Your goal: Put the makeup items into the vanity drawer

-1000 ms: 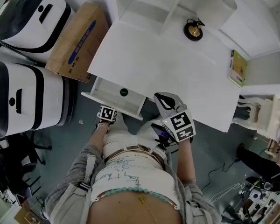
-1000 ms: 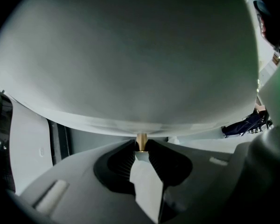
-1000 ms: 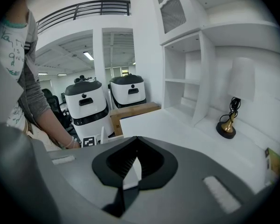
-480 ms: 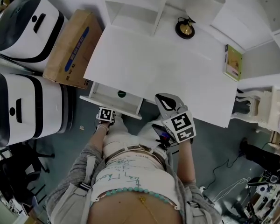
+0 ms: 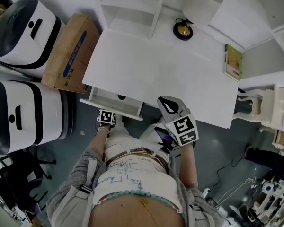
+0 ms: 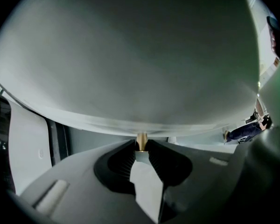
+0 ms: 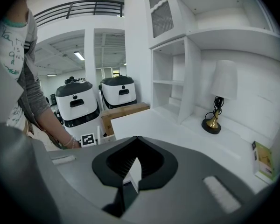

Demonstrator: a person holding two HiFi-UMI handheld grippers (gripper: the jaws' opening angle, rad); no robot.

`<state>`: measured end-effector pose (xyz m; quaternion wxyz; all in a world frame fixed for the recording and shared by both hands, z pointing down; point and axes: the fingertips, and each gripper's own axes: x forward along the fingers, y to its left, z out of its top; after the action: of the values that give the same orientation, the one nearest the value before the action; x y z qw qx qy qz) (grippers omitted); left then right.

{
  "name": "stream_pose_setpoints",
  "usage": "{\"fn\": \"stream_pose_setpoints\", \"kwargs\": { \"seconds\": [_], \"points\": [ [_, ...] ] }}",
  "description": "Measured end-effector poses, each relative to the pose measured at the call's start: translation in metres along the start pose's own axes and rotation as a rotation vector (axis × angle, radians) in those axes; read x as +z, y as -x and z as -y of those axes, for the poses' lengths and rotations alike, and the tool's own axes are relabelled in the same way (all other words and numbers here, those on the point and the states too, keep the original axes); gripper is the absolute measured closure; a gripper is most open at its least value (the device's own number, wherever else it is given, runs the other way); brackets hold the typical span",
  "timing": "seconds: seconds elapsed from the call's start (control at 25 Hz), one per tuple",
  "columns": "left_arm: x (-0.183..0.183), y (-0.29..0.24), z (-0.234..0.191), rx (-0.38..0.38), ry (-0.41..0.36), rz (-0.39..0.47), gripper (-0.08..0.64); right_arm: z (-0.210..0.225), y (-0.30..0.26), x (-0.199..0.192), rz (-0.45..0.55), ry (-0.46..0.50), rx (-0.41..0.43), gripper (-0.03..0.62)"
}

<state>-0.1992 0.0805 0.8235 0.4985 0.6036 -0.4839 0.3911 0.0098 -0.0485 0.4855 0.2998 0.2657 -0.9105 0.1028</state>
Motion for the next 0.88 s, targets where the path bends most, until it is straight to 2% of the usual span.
{"fn": "stream_pose_setpoints", "kwargs": {
  "seconds": [0.88],
  "points": [
    [0.023, -0.006, -0.001, 0.001, 0.001, 0.002, 0.47, 0.011, 0.01, -0.003, 0.009, -0.026, -0.035, 0.565]
  ]
}}
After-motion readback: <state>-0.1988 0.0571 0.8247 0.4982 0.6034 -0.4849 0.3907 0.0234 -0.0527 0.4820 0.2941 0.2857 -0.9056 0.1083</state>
